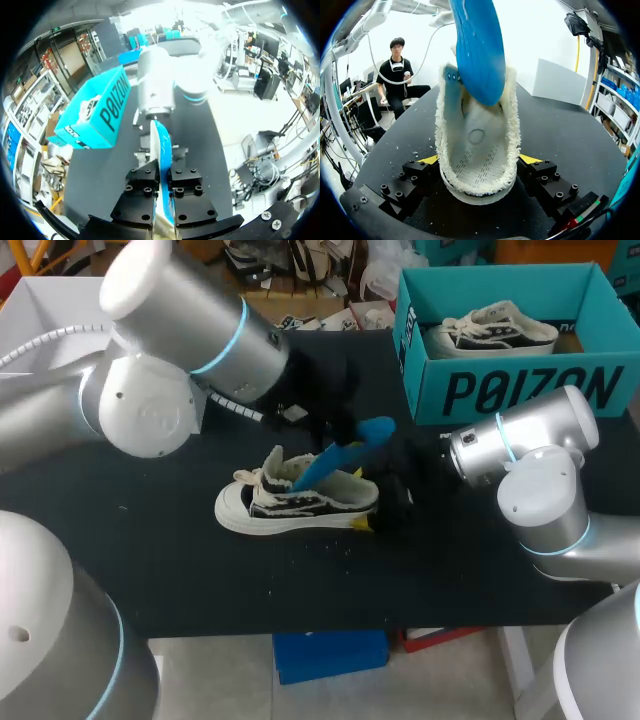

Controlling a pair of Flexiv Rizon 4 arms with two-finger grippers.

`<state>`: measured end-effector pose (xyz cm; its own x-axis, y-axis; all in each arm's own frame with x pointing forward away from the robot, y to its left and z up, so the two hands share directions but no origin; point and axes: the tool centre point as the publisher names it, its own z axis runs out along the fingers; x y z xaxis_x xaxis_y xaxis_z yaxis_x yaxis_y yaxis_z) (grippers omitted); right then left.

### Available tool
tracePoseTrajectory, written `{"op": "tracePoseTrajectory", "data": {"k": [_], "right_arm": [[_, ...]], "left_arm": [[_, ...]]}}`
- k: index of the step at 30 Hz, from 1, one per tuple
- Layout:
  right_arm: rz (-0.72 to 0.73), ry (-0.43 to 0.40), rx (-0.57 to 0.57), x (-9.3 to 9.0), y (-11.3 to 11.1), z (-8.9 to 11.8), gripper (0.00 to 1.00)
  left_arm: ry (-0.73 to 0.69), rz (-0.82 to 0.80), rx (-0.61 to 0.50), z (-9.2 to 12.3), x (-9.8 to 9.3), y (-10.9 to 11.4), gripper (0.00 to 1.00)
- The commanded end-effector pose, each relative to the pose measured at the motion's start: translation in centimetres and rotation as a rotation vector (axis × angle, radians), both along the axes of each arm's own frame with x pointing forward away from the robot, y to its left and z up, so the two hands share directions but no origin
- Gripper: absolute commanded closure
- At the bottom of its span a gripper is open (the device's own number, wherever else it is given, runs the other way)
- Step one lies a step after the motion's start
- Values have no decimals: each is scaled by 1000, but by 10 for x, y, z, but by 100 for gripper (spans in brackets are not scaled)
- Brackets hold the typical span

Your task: Take the shoe out of the shoebox, open the shoe tongue, remove and reinsert the insole, then place the shoe into the shoebox

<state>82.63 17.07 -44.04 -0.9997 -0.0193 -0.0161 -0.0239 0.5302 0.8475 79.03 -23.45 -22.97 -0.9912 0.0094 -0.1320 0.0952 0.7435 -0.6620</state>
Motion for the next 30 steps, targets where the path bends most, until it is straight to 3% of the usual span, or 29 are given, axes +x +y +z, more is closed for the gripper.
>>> {"op": "tracePoseTrajectory", "data": {"k": [1,10,27,30], "right_arm": [[0,1,-1,1,-1,-3,100],[0,1,-1,1,-1,-3,100],[0,1,-1,1,-1,-3,100],[0,1,-1,1,-1,-3,100]], "left_arm": [[49,-66,-209,40,1,2,100],[182,-159,-521,108,13,-1,100],[182,-159,-521,108,13,-1,100],[266,-114,-666,117,0,7,100]]}}
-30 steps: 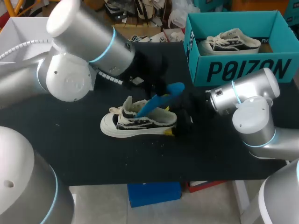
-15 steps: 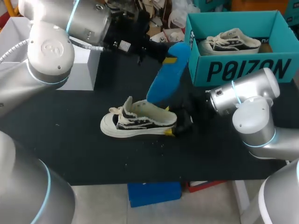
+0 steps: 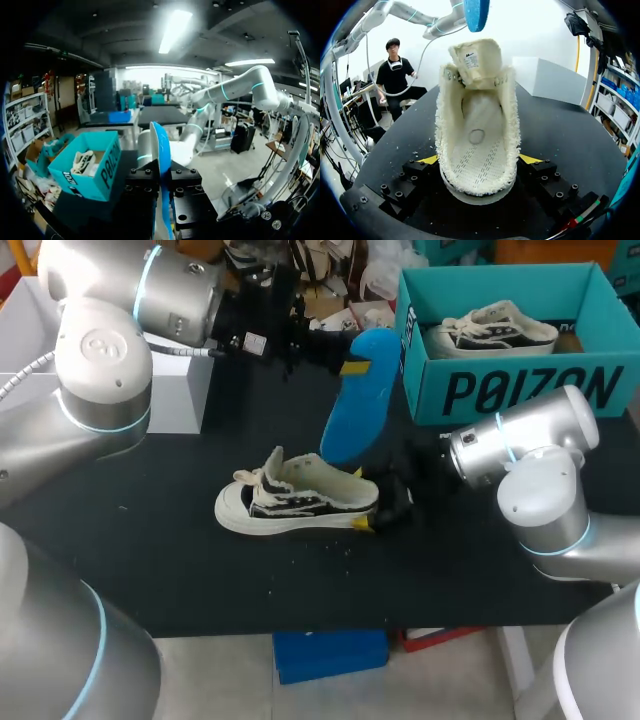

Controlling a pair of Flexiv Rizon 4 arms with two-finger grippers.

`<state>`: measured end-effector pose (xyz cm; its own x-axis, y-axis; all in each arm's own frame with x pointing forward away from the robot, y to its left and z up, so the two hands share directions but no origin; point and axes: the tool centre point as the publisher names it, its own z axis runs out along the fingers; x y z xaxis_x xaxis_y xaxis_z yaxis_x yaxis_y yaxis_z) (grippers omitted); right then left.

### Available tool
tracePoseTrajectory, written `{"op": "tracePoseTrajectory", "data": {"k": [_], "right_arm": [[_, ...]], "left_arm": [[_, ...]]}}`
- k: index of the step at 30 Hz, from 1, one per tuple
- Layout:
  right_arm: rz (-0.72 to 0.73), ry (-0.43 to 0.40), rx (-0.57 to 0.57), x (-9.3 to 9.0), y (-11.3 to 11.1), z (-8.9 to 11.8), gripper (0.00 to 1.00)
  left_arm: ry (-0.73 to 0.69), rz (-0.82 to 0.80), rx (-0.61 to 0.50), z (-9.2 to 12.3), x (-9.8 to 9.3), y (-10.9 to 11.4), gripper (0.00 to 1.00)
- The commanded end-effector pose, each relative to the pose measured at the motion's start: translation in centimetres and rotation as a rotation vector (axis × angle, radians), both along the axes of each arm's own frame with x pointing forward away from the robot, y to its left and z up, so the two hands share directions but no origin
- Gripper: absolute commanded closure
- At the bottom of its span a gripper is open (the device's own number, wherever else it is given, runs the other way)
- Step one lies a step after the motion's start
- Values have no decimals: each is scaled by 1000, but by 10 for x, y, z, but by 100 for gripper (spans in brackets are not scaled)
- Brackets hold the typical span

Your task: Take the shoe out of the shoebox, open the shoe tongue, remove and reinsert the insole, then place the shoe into the shoebox

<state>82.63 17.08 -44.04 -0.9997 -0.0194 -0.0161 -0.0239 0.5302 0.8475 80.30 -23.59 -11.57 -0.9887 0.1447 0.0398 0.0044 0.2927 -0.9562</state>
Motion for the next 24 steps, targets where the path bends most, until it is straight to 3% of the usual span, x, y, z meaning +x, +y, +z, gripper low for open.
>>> {"op": "tracePoseTrajectory", "data": {"k": [1,3,13,19,24], "right_arm": [[0,1,-1,1,-1,-3,100],[0,1,-1,1,-1,-3,100],[0,1,-1,1,-1,-3,100],[0,1,-1,1,-1,-3,100],[0,1,-1,1,-1,-3,100]], "left_arm": [[100,43,-171,8,-16,9,100],[194,36,-291,19,-21,9,100],[359,-76,-431,75,-43,3,100],[401,-126,-375,101,-53,5,100],[383,-136,-266,113,-59,12,100]]}}
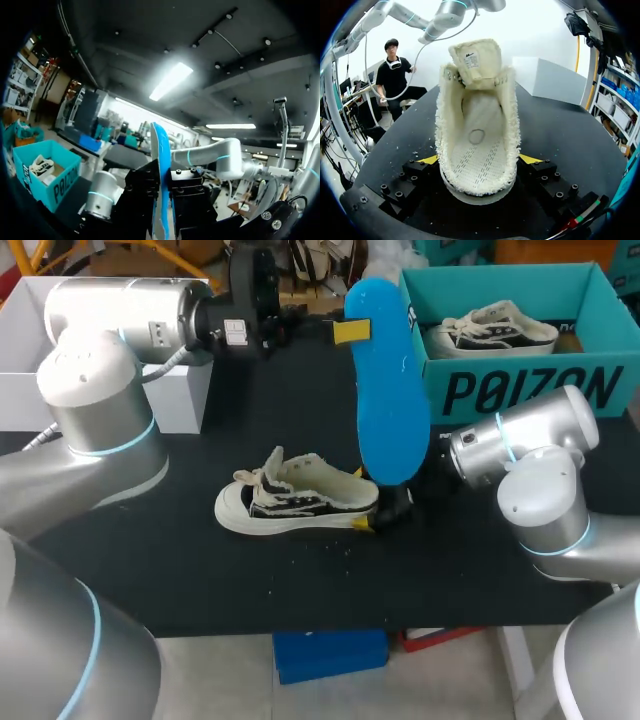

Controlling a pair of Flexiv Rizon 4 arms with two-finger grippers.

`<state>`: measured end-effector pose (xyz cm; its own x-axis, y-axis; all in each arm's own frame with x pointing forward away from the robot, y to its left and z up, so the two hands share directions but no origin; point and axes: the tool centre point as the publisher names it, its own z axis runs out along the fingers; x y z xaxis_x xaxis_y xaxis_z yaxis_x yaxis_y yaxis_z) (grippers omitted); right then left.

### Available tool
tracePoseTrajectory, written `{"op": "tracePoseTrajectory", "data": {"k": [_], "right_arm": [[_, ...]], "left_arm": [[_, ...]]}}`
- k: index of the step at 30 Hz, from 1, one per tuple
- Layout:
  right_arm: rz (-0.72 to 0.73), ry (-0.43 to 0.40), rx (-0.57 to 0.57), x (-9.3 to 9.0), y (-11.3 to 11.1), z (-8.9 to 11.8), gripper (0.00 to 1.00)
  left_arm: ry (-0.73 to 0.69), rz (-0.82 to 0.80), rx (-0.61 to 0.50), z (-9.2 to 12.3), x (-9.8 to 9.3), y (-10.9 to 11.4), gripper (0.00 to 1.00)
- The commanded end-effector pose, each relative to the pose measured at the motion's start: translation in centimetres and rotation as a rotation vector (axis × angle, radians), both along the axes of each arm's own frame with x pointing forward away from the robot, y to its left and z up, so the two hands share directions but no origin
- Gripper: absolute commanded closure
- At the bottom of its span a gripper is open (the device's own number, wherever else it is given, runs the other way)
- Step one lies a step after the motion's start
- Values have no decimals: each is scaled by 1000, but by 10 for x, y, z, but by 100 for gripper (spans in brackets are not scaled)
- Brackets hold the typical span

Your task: Take the shoe out of the shoebox, open the shoe tongue, remove and reinsert the insole, then place the shoe into the shoebox

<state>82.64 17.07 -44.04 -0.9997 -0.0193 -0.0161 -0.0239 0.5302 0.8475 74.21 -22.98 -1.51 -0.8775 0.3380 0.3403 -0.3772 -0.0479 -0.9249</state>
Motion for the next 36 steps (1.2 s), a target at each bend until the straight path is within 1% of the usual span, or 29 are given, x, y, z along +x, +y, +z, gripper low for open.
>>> {"op": "tracePoseTrajectory", "data": {"k": [1,6,8,9,13,19,24,25,26,27,31,34,36], "right_arm": [[0,1,-1,1,-1,-3,100],[0,1,-1,1,-1,-3,100],[0,1,-1,1,-1,-3,100],[0,1,-1,1,-1,-3,100],[0,1,-1,1,-1,-3,100],[0,1,-1,1,-1,-3,100],[0,1,-1,1,-1,-3,100],[22,6,-10,1,-2,-1,84],[33,13,-28,1,-2,1,31],[46,7,-38,2,-4,4,0],[132,15,-110,4,-11,18,0],[176,27,-210,5,-16,31,0],[202,32,-247,5,-18,38,0]], "left_arm": [[-19,-36,97,16,0,7,100],[-51,-44,170,29,-4,13,100],[-44,-53,164,36,-8,13,100],[-68,-58,189,39,-8,14,100],[-91,-74,201,48,-12,13,100],[-95,-75,192,55,-21,9,100],[-95,-75,192,55,-21,9,100],[-95,-75,192,55,-21,9,100],[-95,-75,192,55,-21,9,100],[-95,-75,192,55,-21,9,100],[-95,-75,192,55,-21,9,100],[-95,-75,192,55,-21,9,100],[-95,-75,192,55,-21,9,100]]}}
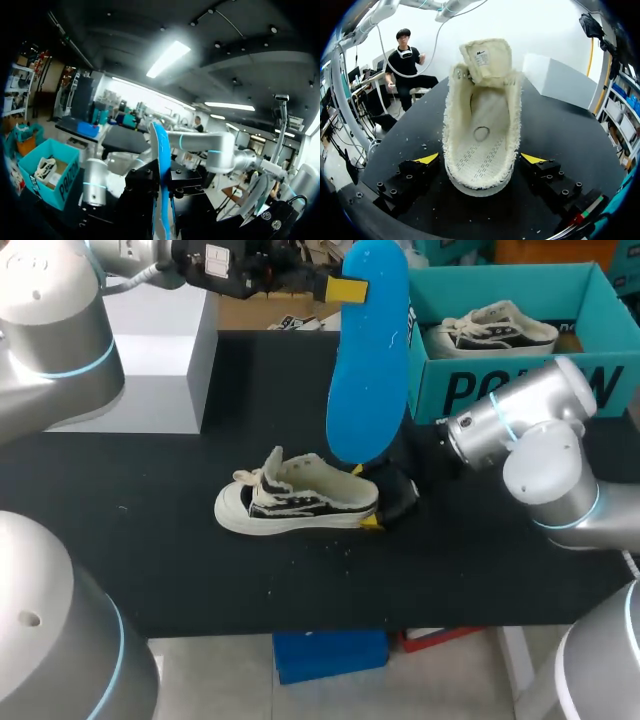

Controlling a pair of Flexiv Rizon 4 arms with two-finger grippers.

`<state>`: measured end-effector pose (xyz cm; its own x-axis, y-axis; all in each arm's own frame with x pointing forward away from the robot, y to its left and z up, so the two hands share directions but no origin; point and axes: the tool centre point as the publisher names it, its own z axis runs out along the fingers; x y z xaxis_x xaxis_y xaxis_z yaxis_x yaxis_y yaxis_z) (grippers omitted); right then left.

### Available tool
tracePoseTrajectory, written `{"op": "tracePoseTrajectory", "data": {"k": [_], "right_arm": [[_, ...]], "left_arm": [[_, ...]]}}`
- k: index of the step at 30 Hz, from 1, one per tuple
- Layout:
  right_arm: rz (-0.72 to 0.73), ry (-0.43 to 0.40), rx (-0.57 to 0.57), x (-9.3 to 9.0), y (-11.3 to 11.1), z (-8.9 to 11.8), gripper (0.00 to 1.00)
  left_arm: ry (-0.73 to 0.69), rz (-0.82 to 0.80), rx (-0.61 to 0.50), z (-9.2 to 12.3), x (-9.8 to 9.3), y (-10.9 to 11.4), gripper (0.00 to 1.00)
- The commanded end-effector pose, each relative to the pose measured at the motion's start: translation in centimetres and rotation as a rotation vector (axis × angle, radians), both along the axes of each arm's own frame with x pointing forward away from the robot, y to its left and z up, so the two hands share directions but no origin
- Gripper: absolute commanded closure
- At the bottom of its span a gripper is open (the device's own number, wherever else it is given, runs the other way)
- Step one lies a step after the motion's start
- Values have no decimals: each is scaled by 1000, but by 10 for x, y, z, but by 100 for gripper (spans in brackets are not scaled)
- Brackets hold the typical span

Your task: Take the shoe out of the shoebox, open the shoe tongue, remove and reinsert the insole, then place the shoe into the shoebox

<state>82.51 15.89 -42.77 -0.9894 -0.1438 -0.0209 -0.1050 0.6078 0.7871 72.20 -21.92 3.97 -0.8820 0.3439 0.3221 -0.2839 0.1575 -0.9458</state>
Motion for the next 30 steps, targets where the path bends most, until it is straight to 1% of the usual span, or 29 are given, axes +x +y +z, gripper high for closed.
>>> {"op": "tracePoseTrajectory", "data": {"k": [1,3,5,7,9,13,17,19,23,30], "right_arm": [[81,44,-187,6,-7,28,0],[62,41,-250,6,-10,32,0],[46,39,-347,5,-11,36,0],[33,45,-400,3,-10,38,0],[22,39,-476,1,-7,39,0],[-17,5,-565,-1,-4,44,0],[-43,-39,-623,-1,0,49,0],[-36,-55,-646,-1,5,51,0],[2,-53,-681,0,13,51,0],[16,-52,-711,3,21,52,0]], "left_arm": [[-1,4,1,0,-1,-1,100],[-1,4,1,0,-1,-1,100],[-1,4,1,0,-1,-1,100],[-1,4,1,0,-1,-1,100],[-1,4,1,0,-1,-1,100],[-1,4,1,0,-1,-1,100],[-1,4,1,0,-1,-1,100],[-1,4,1,0,-1,-1,100],[-1,4,1,0,-1,-1,100],[-1,4,1,0,-1,-1,100]]}}
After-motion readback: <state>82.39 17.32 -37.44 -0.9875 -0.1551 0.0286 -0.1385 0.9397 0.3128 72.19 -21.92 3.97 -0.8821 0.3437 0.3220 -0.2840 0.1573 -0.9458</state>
